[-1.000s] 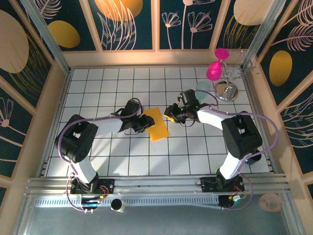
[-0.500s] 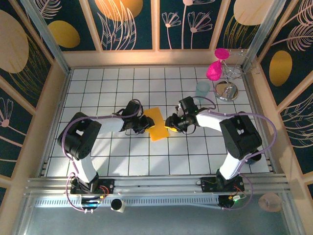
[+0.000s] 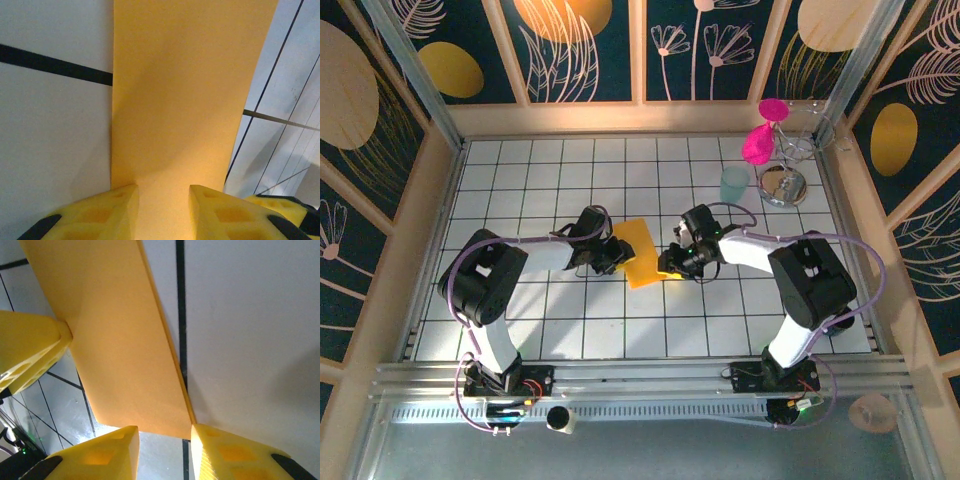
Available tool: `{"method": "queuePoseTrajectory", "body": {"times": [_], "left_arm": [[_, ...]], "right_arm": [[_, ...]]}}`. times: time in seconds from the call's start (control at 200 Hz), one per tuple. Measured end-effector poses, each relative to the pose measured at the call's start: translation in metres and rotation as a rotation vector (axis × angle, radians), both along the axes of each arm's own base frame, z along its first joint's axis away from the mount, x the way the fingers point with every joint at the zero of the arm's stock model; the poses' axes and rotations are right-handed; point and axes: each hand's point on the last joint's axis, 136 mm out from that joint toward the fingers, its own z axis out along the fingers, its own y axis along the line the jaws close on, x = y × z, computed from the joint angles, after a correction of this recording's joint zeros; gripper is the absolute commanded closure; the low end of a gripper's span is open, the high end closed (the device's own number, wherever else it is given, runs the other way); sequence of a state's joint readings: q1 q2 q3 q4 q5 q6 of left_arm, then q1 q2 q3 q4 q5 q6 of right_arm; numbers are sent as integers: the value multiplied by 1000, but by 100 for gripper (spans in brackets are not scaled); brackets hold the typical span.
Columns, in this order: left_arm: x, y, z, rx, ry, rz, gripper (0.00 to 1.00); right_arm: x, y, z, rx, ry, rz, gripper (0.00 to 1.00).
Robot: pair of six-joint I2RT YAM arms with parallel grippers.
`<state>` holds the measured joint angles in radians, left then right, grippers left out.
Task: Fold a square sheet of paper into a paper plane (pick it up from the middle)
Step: Fold the triangle a second time at the center of the table.
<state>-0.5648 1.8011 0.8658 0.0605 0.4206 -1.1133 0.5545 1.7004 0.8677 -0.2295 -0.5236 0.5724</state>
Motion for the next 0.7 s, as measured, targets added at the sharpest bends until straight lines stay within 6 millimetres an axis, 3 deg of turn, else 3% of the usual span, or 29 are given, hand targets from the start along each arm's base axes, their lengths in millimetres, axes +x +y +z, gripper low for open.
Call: {"method": "queuePoseTrajectory", "body": {"times": [0.41,0.701], "left_arm": [[0,0,0,-14,7,14,66],[0,0,0,-18,7,13,66]], "right_arm": [[-4,-2,-5,-39,-11,19,61],[-4,-2,-6,-48,-24,32,64]]}}
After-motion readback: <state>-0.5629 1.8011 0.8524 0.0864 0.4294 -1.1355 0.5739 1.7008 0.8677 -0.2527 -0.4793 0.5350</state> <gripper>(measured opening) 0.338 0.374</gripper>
